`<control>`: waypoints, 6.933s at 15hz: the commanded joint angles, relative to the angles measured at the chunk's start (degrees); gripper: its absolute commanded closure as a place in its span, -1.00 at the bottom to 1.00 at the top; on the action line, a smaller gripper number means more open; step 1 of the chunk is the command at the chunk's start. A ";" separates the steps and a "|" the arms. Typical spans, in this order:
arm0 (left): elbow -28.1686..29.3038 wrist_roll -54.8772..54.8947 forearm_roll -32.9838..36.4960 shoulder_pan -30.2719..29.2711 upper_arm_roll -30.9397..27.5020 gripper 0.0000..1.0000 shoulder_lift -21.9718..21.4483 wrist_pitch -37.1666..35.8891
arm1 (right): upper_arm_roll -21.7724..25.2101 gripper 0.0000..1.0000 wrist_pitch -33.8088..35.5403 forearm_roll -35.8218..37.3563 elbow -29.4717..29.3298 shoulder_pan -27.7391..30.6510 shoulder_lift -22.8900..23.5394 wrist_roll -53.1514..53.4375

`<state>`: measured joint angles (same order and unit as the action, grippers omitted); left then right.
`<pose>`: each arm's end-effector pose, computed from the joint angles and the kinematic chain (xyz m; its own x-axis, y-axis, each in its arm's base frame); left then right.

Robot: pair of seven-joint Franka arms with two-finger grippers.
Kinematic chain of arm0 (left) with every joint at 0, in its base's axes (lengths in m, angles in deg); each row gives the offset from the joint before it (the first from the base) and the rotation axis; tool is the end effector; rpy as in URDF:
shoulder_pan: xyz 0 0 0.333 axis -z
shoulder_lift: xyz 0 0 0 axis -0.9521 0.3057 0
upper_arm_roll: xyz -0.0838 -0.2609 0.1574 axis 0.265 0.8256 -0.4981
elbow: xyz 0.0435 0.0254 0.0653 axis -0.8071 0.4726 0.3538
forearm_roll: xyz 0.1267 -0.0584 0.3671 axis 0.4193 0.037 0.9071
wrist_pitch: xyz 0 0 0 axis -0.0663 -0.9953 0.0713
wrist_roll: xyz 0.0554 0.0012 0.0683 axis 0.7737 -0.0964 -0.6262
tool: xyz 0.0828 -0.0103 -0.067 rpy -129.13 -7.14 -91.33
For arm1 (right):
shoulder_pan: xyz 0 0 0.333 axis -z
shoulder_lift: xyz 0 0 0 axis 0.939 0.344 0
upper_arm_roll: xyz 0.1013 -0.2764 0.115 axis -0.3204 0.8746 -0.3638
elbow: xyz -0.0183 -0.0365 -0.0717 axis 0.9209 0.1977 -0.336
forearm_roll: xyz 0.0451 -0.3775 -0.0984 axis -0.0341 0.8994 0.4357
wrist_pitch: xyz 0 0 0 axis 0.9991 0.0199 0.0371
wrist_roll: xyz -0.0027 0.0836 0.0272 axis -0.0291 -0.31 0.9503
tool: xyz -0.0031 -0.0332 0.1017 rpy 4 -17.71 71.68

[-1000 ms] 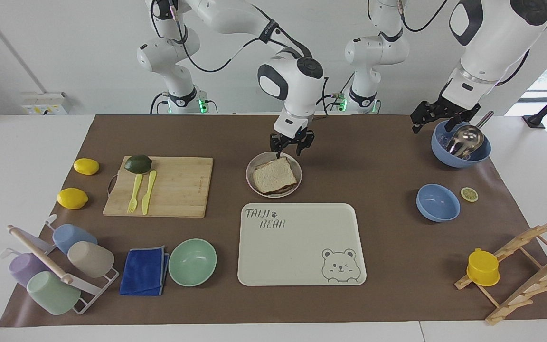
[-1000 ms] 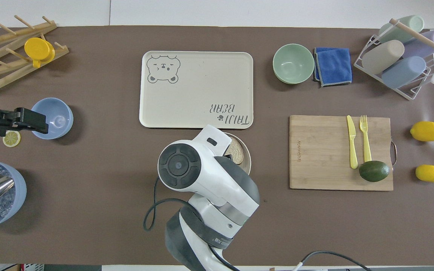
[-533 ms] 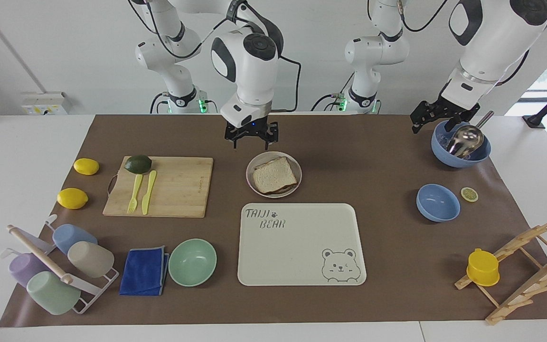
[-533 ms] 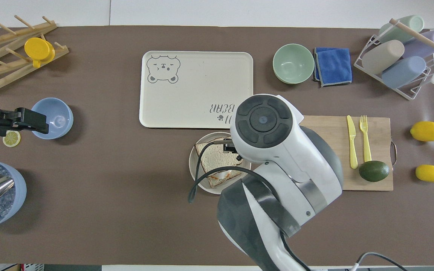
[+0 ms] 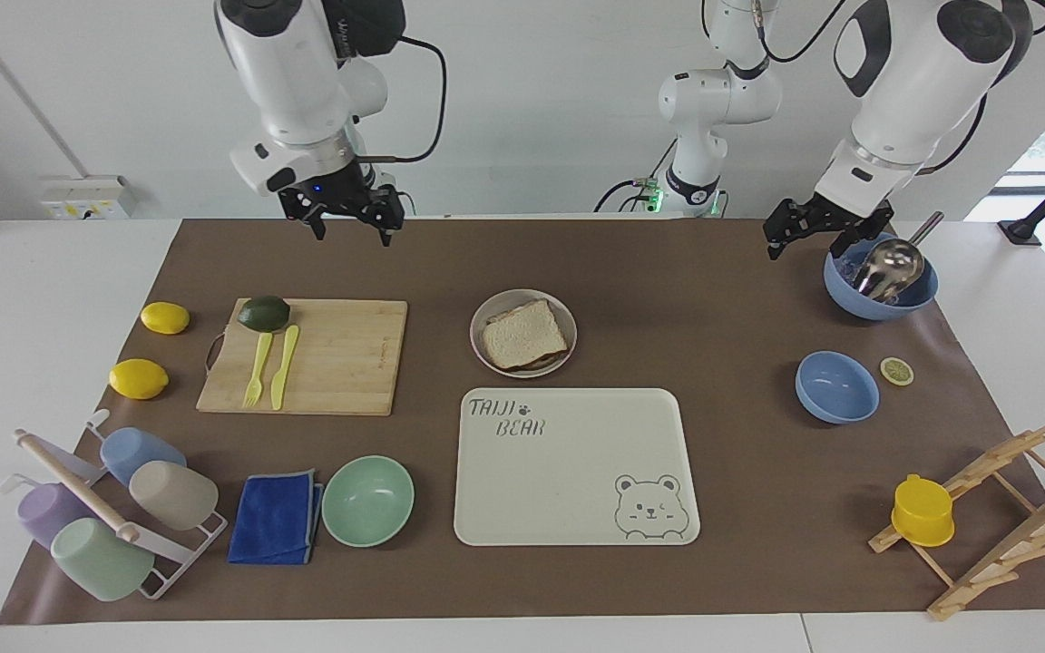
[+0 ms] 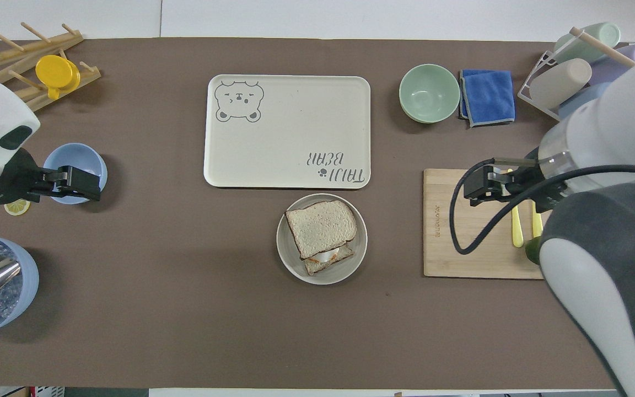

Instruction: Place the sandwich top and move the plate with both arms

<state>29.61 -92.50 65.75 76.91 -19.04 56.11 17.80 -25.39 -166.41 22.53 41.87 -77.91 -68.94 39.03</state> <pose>0.5236 -0.0934 0.5725 0.9959 -0.0556 -0.0718 -0.0553 -0.9984 0.0065 0.5272 0.1185 0.6016 0.9822 -0.1308 -0.1352 -0.1297 -0.9914 0.0168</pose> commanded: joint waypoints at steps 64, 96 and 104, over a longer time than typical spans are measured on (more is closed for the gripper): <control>-14.87 -8.01 -22.89 6.80 -0.56 1.00 31.24 22.70 | 7.23 -1.00 2.50 0.96 -1.62 4.25 -0.78 -18.09; -14.36 0.27 -10.87 1.18 -5.39 -1.00 19.77 14.91 | 7.32 -1.00 2.94 0.87 -1.18 4.25 -0.87 -18.18; -13.22 0.45 -2.06 0.65 -7.33 -1.00 4.03 -7.15 | 7.41 -1.00 2.85 0.87 -1.18 4.16 -0.87 -18.09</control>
<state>13.88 -92.34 62.18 77.67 -26.40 63.41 14.70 -17.99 -163.37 23.42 40.23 -73.96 -69.42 21.40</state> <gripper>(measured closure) 0.000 0.000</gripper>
